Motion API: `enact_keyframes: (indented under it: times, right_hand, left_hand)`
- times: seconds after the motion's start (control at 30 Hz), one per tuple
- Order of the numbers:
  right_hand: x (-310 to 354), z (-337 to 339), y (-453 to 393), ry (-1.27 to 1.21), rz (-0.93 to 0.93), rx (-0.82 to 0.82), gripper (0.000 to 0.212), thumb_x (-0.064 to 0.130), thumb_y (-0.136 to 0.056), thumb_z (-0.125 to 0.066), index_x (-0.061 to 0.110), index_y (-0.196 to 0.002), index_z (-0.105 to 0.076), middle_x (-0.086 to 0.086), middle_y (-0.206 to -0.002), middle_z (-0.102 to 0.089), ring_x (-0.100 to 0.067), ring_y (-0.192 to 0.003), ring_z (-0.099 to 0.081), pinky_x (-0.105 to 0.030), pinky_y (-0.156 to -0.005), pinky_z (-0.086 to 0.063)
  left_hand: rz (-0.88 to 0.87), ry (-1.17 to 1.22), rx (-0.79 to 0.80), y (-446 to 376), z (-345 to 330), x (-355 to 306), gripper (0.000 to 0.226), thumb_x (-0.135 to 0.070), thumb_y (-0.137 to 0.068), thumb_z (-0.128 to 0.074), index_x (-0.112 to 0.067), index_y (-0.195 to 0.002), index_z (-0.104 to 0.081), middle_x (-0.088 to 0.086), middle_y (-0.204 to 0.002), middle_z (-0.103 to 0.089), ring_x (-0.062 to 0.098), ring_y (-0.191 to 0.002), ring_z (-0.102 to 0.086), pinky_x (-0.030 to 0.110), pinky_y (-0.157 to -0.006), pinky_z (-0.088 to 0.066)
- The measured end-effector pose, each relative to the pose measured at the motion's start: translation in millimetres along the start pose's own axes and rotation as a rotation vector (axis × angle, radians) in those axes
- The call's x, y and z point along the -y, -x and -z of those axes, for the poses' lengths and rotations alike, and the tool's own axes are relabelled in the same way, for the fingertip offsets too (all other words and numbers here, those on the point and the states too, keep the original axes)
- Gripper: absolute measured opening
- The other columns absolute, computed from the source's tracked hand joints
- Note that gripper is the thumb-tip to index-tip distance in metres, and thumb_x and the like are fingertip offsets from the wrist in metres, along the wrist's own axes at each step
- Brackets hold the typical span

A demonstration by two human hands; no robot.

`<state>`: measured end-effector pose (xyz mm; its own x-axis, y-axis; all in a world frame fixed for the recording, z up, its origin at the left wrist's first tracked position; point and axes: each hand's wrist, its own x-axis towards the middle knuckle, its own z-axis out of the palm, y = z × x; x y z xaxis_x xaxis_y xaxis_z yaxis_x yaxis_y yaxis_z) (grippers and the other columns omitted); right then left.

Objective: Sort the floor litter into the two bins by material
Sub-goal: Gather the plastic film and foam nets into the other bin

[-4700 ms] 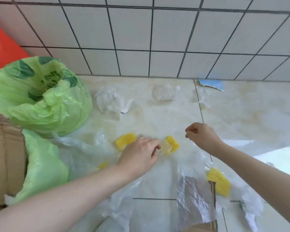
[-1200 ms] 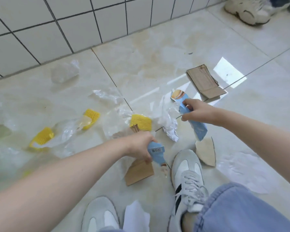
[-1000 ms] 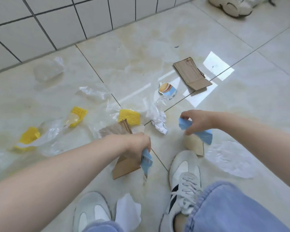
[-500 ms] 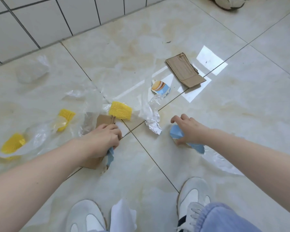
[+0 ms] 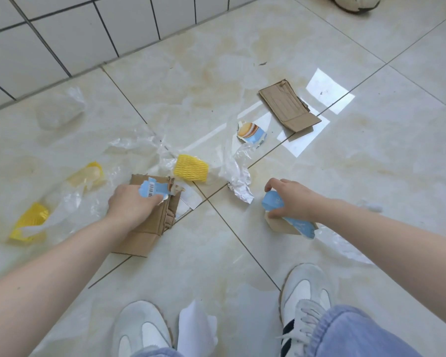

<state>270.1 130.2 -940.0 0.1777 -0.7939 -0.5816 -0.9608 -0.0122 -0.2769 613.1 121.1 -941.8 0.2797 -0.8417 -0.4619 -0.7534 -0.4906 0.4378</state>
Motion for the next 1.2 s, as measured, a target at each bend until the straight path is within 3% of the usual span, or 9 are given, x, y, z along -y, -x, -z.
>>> enact_keyframes:
  times: [0.27, 0.33, 0.43, 0.53, 0.63, 0.77, 0.87, 1.03, 1.2]
  right_hand:
    - [17.1, 5.0, -1.2, -0.074, -0.028, -0.009, 0.064, 0.038, -0.078, -0.072, 0.018, -0.130, -0.040, -0.005, -0.119, -0.054, -0.021, -0.097, -0.047, -0.029, -0.080, -0.038]
    - [25.8, 6.2, -3.2, -0.092, -0.040, 0.000, 0.058, 0.040, -0.076, -0.074, 0.016, -0.122, -0.047, -0.004, -0.114, -0.057, -0.020, -0.093, -0.048, -0.028, -0.076, -0.039]
    - [43.1, 7.3, -4.8, -0.127, -0.028, 0.042, 0.048, 0.042, -0.070, -0.078, 0.015, -0.103, -0.056, 0.000, -0.098, -0.058, -0.019, -0.085, -0.052, -0.026, -0.065, -0.040]
    - [64.0, 6.6, -6.2, -0.191, 0.016, 0.082, 0.041, 0.043, -0.067, -0.080, 0.018, -0.088, -0.056, 0.004, -0.084, -0.056, -0.015, -0.074, -0.053, -0.023, -0.054, -0.039]
    - [84.1, 12.6, -8.4, -0.285, 0.050, 0.097, 0.038, 0.040, -0.069, -0.080, 0.016, -0.091, -0.061, 0.003, -0.081, -0.059, -0.012, -0.068, -0.057, -0.022, -0.052, -0.042]
    - [102.6, 26.3, -17.9, -0.390, 0.065, 0.115, 0.031, 0.036, -0.071, -0.080, 0.015, -0.085, -0.061, 0.003, -0.074, -0.060, -0.013, -0.063, -0.058, -0.021, -0.052, -0.045]
    - [113.3, 31.7, -30.8, -0.471, 0.033, 0.153, 0.028, 0.033, -0.073, -0.080, 0.016, -0.082, -0.060, 0.000, -0.076, -0.060, -0.016, -0.068, -0.060, -0.026, -0.058, -0.047]
    - [142.4, 22.2, -55.6, -0.524, -0.044, 0.183, 0.050, 0.038, -0.070, -0.081, 0.003, -0.098, -0.059, -0.007, -0.084, -0.058, -0.027, -0.080, -0.064, -0.031, -0.066, -0.046]
    - [168.0, 7.4, -74.2, -0.428, -0.041, 0.165, 0.042, 0.041, -0.072, -0.078, 0.011, -0.090, -0.055, -0.007, -0.087, -0.058, -0.025, -0.078, -0.060, -0.032, -0.065, -0.047]
  left_hand:
    - [0.151, 0.010, 0.062, -4.7, -6.4, 22.3, 0.050, -0.039, -0.073, -0.077, -0.008, -0.109, -0.063, 0.015, -0.113, -0.059, 0.036, -0.110, -0.051, 0.043, -0.091, -0.046]
    - [0.158, -0.040, 0.028, -1.6, -10.1, 23.4, 0.052, -0.039, -0.073, -0.077, -0.007, -0.111, -0.061, 0.013, -0.119, -0.053, 0.037, -0.114, -0.045, 0.041, -0.090, -0.044]
    - [0.131, -0.174, 0.045, 0.6, -10.9, 24.2, 0.047, -0.043, -0.071, -0.078, -0.007, -0.095, -0.060, 0.007, -0.116, -0.044, 0.036, -0.112, -0.042, 0.041, -0.088, -0.043]
    - [0.118, -0.202, 0.071, 0.7, -6.1, 25.9, 0.048, -0.045, -0.069, -0.079, -0.006, -0.091, -0.061, 0.008, -0.106, -0.044, 0.034, -0.104, -0.051, 0.037, -0.080, -0.045]
    - [0.083, 0.003, 0.090, 3.5, 1.5, 26.5, 0.035, -0.032, -0.072, -0.080, -0.007, -0.090, -0.063, 0.012, -0.097, -0.059, 0.027, -0.084, -0.059, 0.032, -0.062, -0.044]
    - [0.142, 0.324, 0.218, 10.8, 15.5, 27.9, 0.021, -0.018, -0.074, -0.080, -0.011, -0.085, -0.063, 0.008, -0.084, -0.064, 0.021, -0.071, -0.060, 0.028, -0.054, -0.043]
    - [0.182, 0.438, 0.285, 11.7, 25.6, 36.1, 0.018, -0.015, -0.076, -0.078, -0.011, -0.086, -0.064, 0.010, -0.082, -0.067, 0.023, -0.069, -0.063, 0.030, -0.057, -0.046]
    - [0.295, 0.732, 0.263, 9.8, 27.4, 54.5, 0.027, -0.010, -0.079, -0.073, -0.009, -0.104, -0.064, 0.010, -0.091, -0.068, 0.024, -0.078, -0.064, 0.035, -0.071, -0.052]
    - [0.373, 0.995, 0.232, 7.1, 22.4, 55.9, 0.029, -0.008, -0.082, -0.069, -0.006, -0.110, -0.064, 0.010, -0.097, -0.068, 0.022, -0.080, -0.064, 0.032, -0.071, -0.052]
